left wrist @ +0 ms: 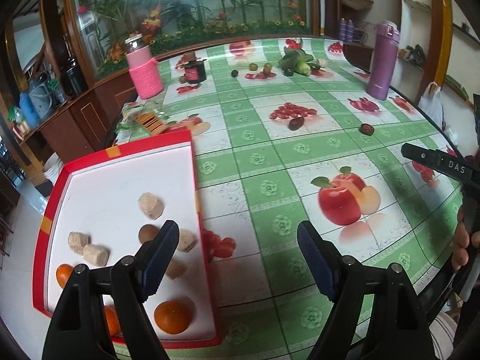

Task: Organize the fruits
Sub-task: 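Grasp a red-brown date with the right tool while the left tool grasps a dark date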

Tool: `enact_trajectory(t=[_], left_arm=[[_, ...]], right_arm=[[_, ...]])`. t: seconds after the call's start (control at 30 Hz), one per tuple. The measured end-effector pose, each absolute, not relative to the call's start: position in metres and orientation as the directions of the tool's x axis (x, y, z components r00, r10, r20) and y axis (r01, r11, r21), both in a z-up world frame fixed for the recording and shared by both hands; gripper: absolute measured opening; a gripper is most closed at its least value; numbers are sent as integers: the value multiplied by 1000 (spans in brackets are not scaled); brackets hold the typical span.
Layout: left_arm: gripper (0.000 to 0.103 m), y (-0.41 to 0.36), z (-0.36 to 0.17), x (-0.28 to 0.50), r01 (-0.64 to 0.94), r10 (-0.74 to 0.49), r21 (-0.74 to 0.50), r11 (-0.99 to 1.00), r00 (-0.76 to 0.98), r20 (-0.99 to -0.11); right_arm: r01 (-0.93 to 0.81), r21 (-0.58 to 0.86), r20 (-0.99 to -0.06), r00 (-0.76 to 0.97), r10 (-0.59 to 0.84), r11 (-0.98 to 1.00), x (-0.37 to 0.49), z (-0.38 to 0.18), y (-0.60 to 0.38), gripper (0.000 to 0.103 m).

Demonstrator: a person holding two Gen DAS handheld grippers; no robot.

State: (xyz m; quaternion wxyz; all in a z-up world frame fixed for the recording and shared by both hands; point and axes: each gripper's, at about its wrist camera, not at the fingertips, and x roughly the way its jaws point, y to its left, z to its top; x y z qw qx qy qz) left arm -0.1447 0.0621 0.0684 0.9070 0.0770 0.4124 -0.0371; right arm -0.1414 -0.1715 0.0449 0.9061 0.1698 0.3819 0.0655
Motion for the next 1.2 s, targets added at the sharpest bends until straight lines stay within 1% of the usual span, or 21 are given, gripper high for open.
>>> enact_trajectory(t=[0.1,0.23,0.4,0.5,0.77,0.97,1.03,1.1,1.13,1.2], left_arm=[[81,57,72,-144,136,0,121,983,664,-748],[85,54,71,-141,136,13,137,981,661,-750],[85,47,59,-130,149,32,161,976,629,-777],[85,44,56,-125,163,19,150,975,613,-790],[85,50,55,-118,142,34,149,978,602,-798],[85,49,62,-106,161,11,137,977,610,-793],[85,47,66,-96,171,3,139,976,622,-783],[85,44,69,-84,179,-9,134,975,629,-777],[85,43,70,-77,185,-18,128,974,633,-774],[85,41,70,-64,190,-25,123,974,631,-775]], right_arm=[[1,340,-681,689,246,940,-136,44,-170,57],[-9,333,-700,668,253,943,-122,42,-168,57],[-14,314,-718,650,247,949,-104,43,-167,58],[-10,295,-737,634,234,955,-89,43,-167,59],[-4,255,-763,613,204,967,-48,37,-162,59],[27,228,-762,627,161,973,-35,33,-156,59],[40,231,-762,628,155,972,-32,30,-156,56],[42,235,-769,619,159,971,-30,27,-156,45],[42,230,-775,612,156,972,-28,25,-154,44],[38,214,-779,610,147,976,-27,22,-152,39]])
